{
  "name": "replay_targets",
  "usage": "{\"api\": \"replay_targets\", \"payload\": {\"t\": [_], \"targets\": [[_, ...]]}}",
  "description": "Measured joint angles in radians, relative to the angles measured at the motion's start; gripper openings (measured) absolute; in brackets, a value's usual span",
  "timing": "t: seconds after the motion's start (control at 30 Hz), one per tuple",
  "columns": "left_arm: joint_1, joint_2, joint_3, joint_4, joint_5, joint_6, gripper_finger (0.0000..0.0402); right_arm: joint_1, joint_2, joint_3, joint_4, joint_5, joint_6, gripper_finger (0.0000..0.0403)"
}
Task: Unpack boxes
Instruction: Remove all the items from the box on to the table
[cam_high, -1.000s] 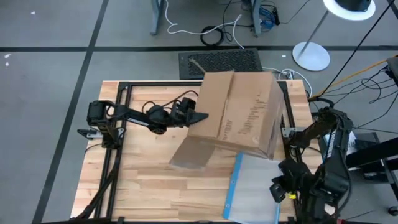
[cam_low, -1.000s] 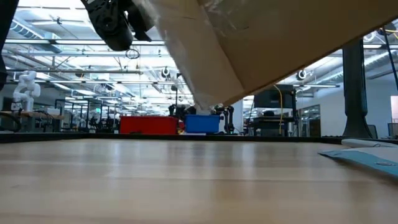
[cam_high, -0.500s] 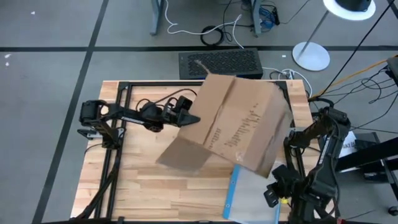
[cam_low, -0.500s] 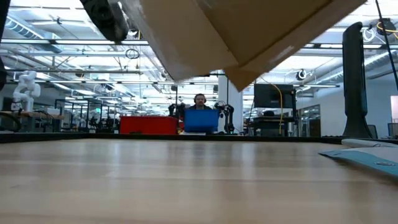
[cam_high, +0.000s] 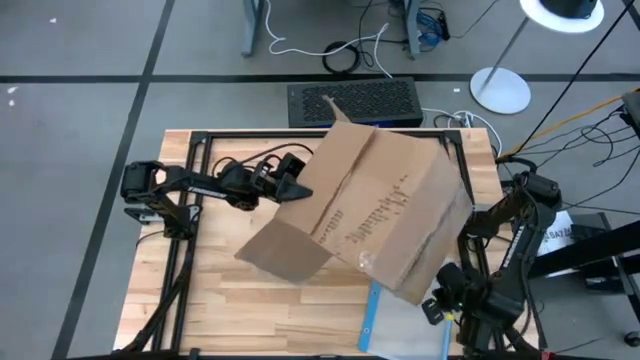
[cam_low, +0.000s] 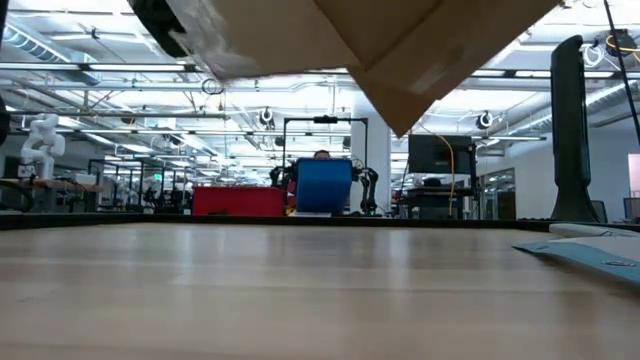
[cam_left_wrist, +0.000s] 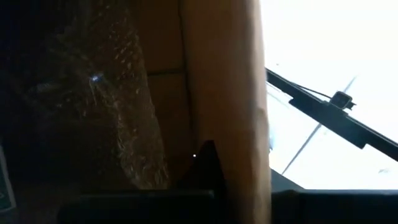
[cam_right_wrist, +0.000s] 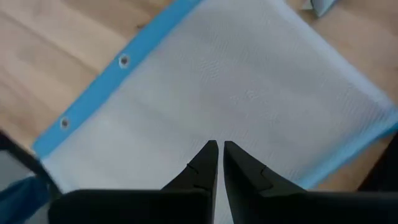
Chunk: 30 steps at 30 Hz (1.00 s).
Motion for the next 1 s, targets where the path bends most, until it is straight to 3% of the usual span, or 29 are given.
{"api": "replay_targets", "payload": {"t": [0.1, 0.33, 0.6, 0.8, 1.0], "targets": [[-0.003, 0.000, 0.000, -0.035, 0.005, 0.005, 0.0008, -0.057, 0.000, 0.000, -0.021, 0.015, -0.026, 0.0018], [0.016, 0.026, -0.007, -0.160, 0.134, 0.042, 0.0008, -0.167, 0.000, 0.009, 0.005, 0.049, -0.171, 0.0018], [0.040, 0.067, -0.058, -0.200, 0.250, 0.024, 0.0017, -0.153, 0.001, 0.023, 0.028, 0.055, -0.197, 0.0018], [0.089, 0.078, -0.085, -0.165, 0.300, 0.024, 0.0106, -0.078, 0.000, 0.027, 0.024, 0.060, -0.133, 0.0018], [0.153, 0.080, -0.086, -0.266, 0.321, 0.034, 0.0217, -0.031, -0.002, 0.029, -0.028, 0.074, -0.068, 0.0018]]}}
